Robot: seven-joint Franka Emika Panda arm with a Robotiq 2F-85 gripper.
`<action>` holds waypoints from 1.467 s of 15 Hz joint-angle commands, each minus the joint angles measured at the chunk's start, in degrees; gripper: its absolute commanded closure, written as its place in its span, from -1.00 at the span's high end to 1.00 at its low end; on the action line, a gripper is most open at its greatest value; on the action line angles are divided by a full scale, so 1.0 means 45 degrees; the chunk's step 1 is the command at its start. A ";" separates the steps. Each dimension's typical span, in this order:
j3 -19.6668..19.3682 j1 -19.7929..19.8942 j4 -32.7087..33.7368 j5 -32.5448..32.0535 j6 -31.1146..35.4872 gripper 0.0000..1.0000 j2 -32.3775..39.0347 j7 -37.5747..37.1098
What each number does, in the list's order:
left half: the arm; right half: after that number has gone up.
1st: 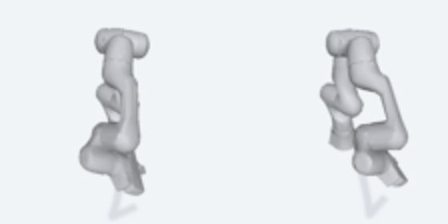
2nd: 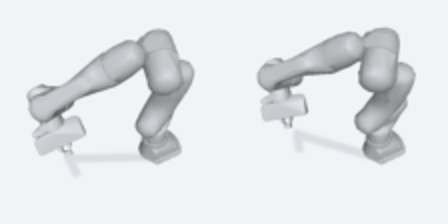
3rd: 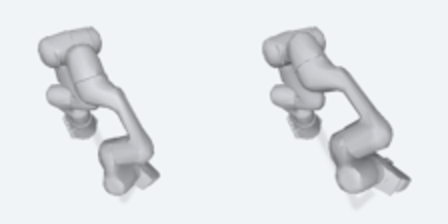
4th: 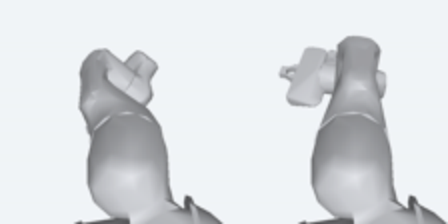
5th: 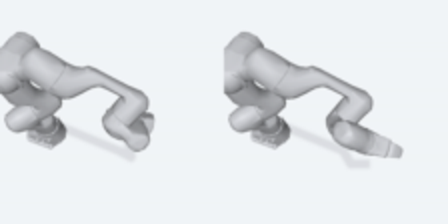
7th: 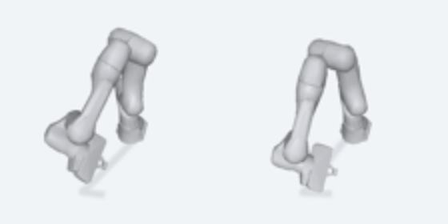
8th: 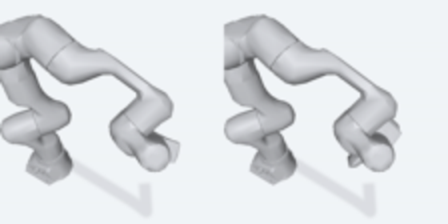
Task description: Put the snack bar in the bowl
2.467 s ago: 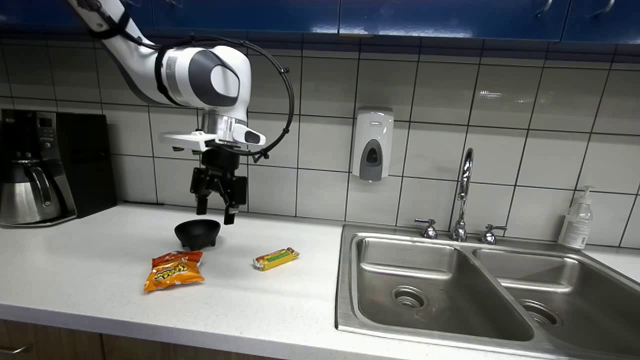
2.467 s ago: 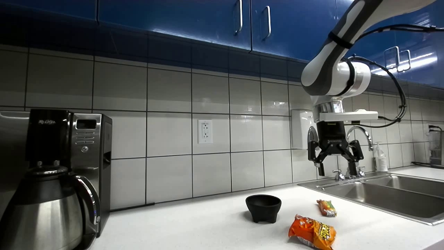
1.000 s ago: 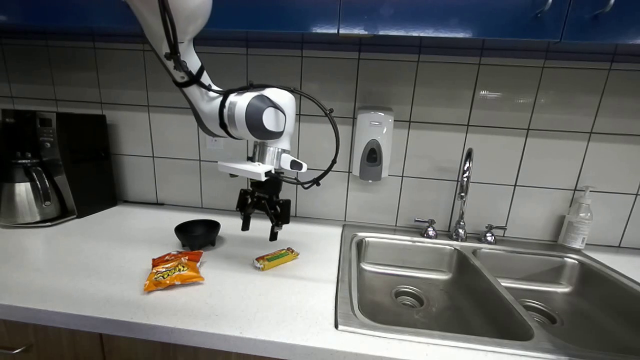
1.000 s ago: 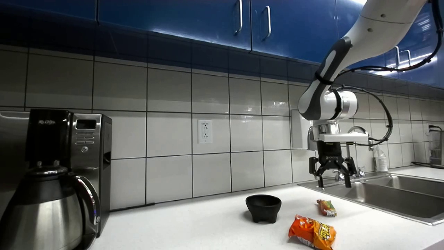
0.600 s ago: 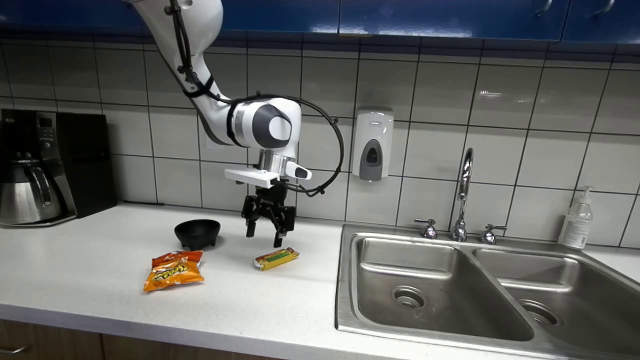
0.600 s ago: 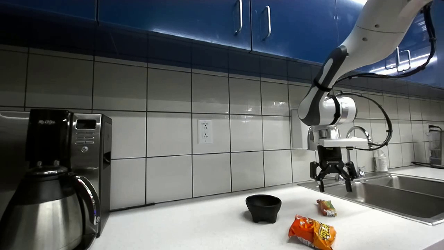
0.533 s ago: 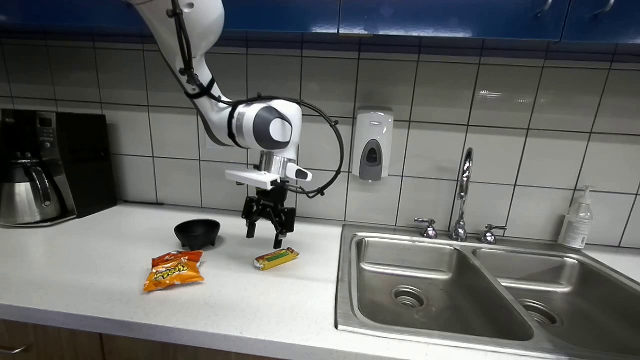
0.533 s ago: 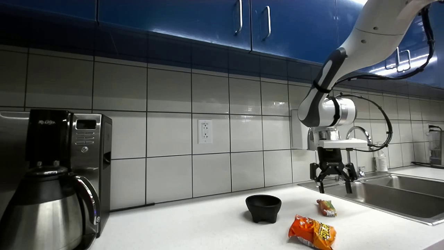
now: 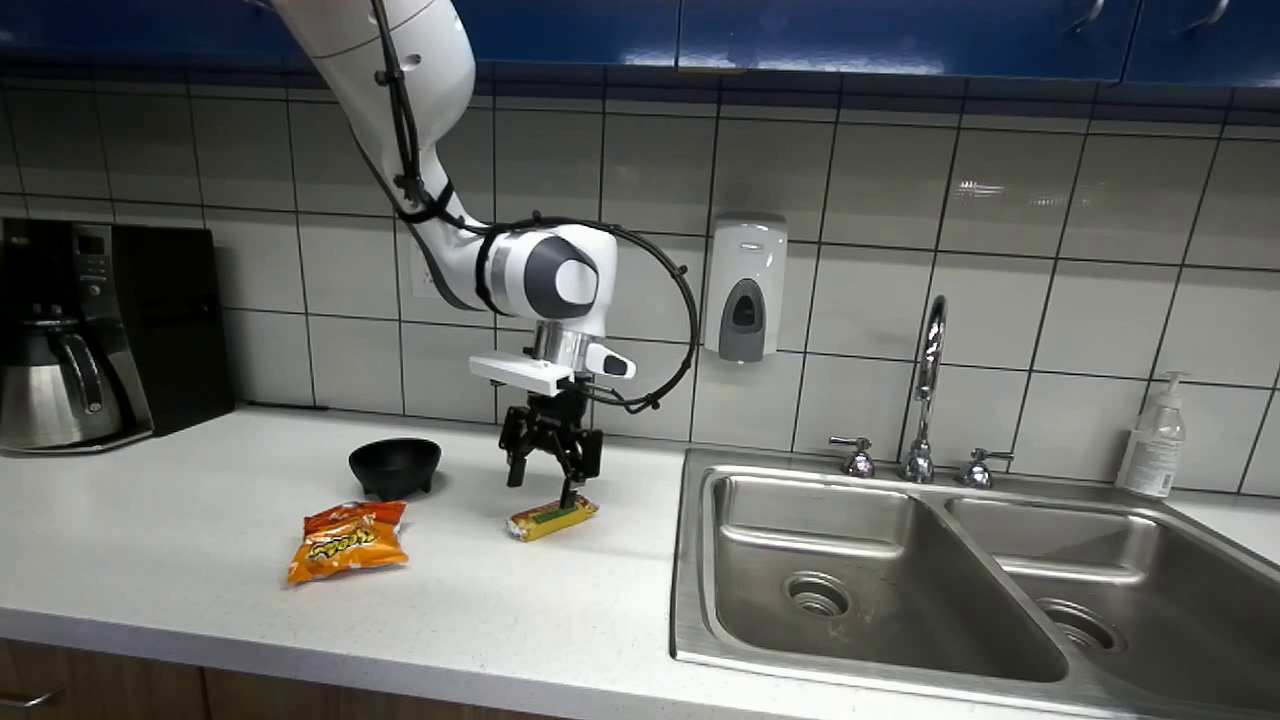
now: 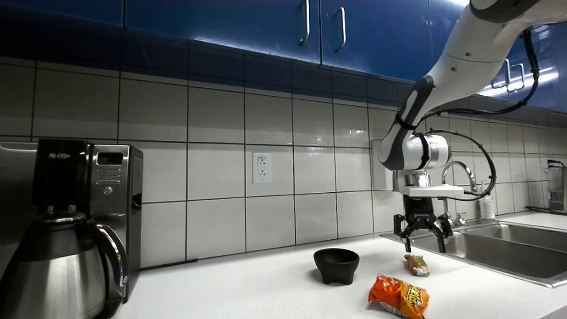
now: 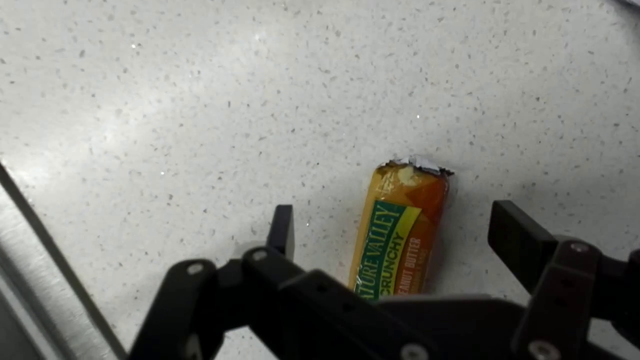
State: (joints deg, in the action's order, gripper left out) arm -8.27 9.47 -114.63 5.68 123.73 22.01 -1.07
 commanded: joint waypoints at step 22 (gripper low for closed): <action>0.0292 0.0441 0.1833 0.0568 -0.0457 -0.50 0.1918 0.0619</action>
State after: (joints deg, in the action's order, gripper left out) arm -8.10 9.98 -108.48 7.48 123.55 29.80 0.13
